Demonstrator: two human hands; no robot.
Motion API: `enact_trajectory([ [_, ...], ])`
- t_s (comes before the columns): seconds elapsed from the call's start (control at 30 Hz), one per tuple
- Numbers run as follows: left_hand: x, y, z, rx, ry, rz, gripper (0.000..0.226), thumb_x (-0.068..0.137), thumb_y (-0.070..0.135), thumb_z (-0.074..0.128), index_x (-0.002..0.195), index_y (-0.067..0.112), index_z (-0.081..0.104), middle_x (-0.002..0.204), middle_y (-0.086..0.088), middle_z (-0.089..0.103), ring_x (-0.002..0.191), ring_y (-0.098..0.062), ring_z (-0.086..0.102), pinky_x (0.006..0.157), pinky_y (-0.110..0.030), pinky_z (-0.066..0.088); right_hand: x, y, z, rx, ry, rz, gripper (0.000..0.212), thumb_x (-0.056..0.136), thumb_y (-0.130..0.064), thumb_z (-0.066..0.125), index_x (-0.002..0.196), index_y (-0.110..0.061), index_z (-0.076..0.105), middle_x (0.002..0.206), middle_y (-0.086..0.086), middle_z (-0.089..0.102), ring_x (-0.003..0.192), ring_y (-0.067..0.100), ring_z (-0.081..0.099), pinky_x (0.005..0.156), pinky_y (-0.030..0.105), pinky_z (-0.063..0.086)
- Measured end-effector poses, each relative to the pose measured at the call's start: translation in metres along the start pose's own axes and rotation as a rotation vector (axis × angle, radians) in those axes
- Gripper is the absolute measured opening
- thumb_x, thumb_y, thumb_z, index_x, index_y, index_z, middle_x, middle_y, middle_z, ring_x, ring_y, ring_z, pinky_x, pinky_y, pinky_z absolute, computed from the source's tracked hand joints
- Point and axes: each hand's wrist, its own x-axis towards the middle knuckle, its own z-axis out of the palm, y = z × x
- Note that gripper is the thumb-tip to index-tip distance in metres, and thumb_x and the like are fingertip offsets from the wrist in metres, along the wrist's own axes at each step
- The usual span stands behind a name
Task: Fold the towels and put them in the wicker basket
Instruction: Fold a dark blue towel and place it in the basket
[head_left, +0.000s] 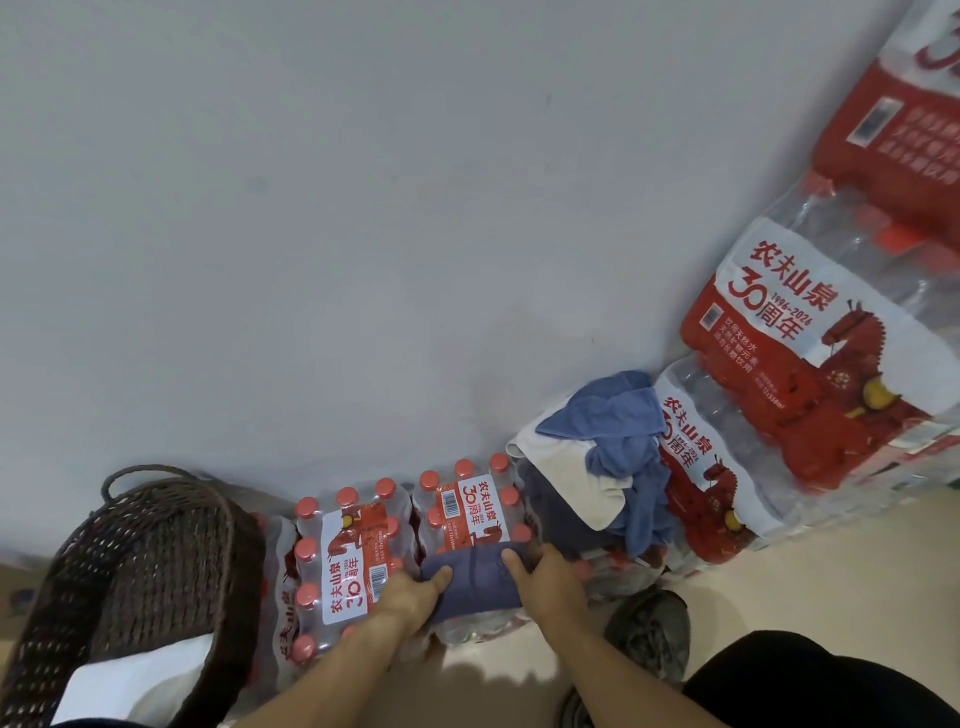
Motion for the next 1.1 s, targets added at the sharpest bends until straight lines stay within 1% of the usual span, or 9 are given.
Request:
enact_trajectory([
  [0.13,-0.008,0.01,-0.003,-0.288,0.055,-0.139,0.047,0.076,0.027,0.083,0.109,0.002,0.06,0.096,-0.014,0.066,0.092,-0.035,0.063,0.093,-0.041,0.052,-0.002,0.003,-0.002,0.032,-0.034,-0.04,0.04,0.096,-0.053,0.05,0.111,-0.018,0.059,0.109,0.0,0.07,0.101,0.02,0.065,0.084,0.027,0.05],
  [0.27,-0.016,0.03,-0.008,-0.598,-0.095,-0.201,0.04,0.071,0.01,0.085,0.099,-0.004,0.059,0.087,-0.02,0.071,0.081,-0.037,0.069,0.063,-0.036,0.057,0.001,0.003,-0.004,-0.041,-0.052,-0.065,0.041,0.097,-0.053,0.047,0.111,-0.016,0.057,0.113,0.003,0.068,0.105,0.022,0.063,0.083,0.025,0.046],
  [0.43,-0.025,0.051,-0.029,0.122,-0.042,0.154,0.019,0.088,0.021,0.07,0.102,0.009,0.064,0.092,-0.006,0.069,0.084,-0.02,0.063,0.07,-0.027,0.05,0.002,-0.024,-0.03,-0.222,-0.121,-0.122,0.052,0.091,-0.051,0.059,0.129,-0.018,0.046,0.128,0.004,0.056,0.116,0.024,0.059,0.092,0.031,0.049],
  [0.53,-0.043,0.076,-0.059,0.457,-0.122,0.445,0.017,0.088,0.021,0.066,0.103,0.018,0.058,0.097,0.001,0.066,0.088,-0.015,0.061,0.073,-0.023,0.047,0.003,-0.066,-0.062,0.06,-0.112,-0.322,0.069,0.073,-0.052,0.077,0.128,-0.024,0.046,0.125,0.004,0.05,0.112,0.022,0.058,0.091,0.031,0.052],
  [0.63,-0.068,0.103,-0.091,0.606,-0.285,0.706,0.027,0.086,0.012,0.062,0.109,0.026,0.057,0.103,0.007,0.065,0.095,-0.012,0.063,0.08,-0.026,0.052,-0.013,-0.109,-0.088,0.379,-0.439,-0.487,0.095,0.05,-0.064,0.085,0.132,-0.046,0.04,0.131,-0.013,0.052,0.12,0.005,0.053,0.098,0.024,0.045],
  [0.73,-0.095,0.123,-0.119,0.516,-0.427,0.864,0.028,0.089,0.011,0.063,0.112,0.027,0.061,0.109,0.017,0.067,0.102,-0.003,0.063,0.089,-0.018,0.049,-0.029,-0.127,-0.091,0.412,-0.578,-0.617,0.106,0.05,-0.051,0.093,0.138,-0.051,0.034,0.133,-0.019,0.054,0.123,-0.003,0.052,0.103,0.022,0.044],
  [0.83,-0.106,0.128,-0.149,0.38,-0.457,0.886,0.022,0.094,0.014,0.062,0.114,0.022,0.065,0.106,0.009,0.072,0.101,-0.009,0.068,0.088,-0.023,0.052,-0.042,-0.136,-0.082,0.477,-0.608,-0.69,0.083,0.062,-0.037,0.092,0.132,-0.039,0.049,0.128,-0.016,0.061,0.119,0.005,0.059,0.1,0.032,0.051],
  [0.93,-0.104,0.116,-0.184,0.282,-0.499,0.834,0.023,0.094,0.006,0.061,0.115,0.012,0.067,0.109,-0.004,0.073,0.103,-0.02,0.069,0.09,-0.032,0.054,-0.058,-0.148,-0.073,0.326,-0.601,-0.674,0.06,0.068,-0.059,0.079,0.12,-0.038,0.058,0.114,-0.012,0.068,0.105,0.008,0.065,0.091,0.037,0.056],
  [1.1,-0.098,0.086,-0.246,0.158,-0.472,0.768,0.025,0.089,0.003,0.064,0.114,0.004,0.067,0.105,-0.012,0.074,0.097,-0.019,0.069,0.088,-0.033,0.055,-0.08,-0.181,-0.057,0.23,-0.594,-0.777,0.018,0.083,-0.057,0.065,0.091,-0.044,0.057,0.081,-0.025,0.063,0.075,-0.005,0.059,0.064,0.012,0.046],
])
